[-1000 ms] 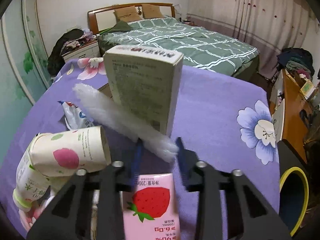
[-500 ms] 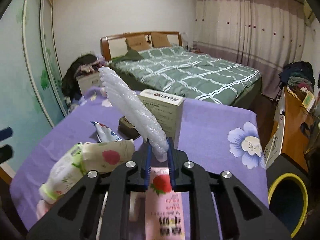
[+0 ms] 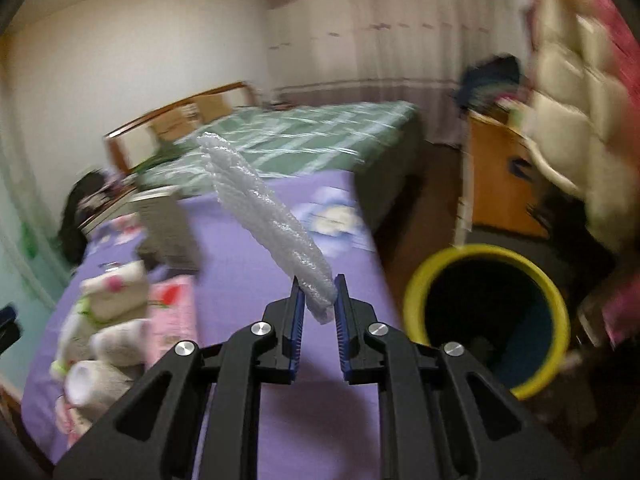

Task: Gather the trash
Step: 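Carry the bubble wrap to the bin and open the right gripper, then grasp the white bowl with the left gripper and carry it over the bin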

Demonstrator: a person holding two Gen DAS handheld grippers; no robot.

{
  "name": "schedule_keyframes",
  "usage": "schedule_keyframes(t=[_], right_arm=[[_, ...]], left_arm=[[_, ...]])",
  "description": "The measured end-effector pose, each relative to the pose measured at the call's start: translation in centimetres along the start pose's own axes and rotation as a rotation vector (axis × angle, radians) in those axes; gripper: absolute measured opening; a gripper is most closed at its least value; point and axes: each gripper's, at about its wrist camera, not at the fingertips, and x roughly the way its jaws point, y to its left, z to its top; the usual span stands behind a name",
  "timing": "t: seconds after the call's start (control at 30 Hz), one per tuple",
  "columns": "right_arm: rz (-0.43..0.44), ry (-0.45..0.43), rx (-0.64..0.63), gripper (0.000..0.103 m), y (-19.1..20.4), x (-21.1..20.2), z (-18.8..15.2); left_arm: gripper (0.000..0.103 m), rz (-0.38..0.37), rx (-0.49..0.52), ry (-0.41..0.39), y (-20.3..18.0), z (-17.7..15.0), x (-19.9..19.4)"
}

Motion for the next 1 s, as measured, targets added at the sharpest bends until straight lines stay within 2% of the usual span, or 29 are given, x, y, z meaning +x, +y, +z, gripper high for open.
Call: schedule_keyframes(t=[0.23,0.43,0.5,0.57,1.0], right_arm=[[-0.174,0.044,0.157,0.015,-8.1,1.6,-1.0],[-0.256,0.089,0.209,0.018,-11.3,3.5,-2.0],[-0.267,0.096,0.232,0.032,-11.8,3.9,-2.1],[-0.278,0.094,0.246,0.037,-12.4,4.1,-2.2],[-0.237,0.088,0.234,0.044,-10.8,3.3,-2.2]], left_arm=[[0.092,-0.046,0.032,0.049,-3.0,-1.5,1.4],[0.092,-0.058,0.043,0.088,-3.8,-2.3,2.7],[0.092,-0.061,0.045,0.097,-3.9,-2.4,2.9],[0.092,-0.063,0.049,0.101,-4.1,-2.5,3.1],[0.092,-0.087,0.062,0.151,-4.3,-3.4,4.9]])
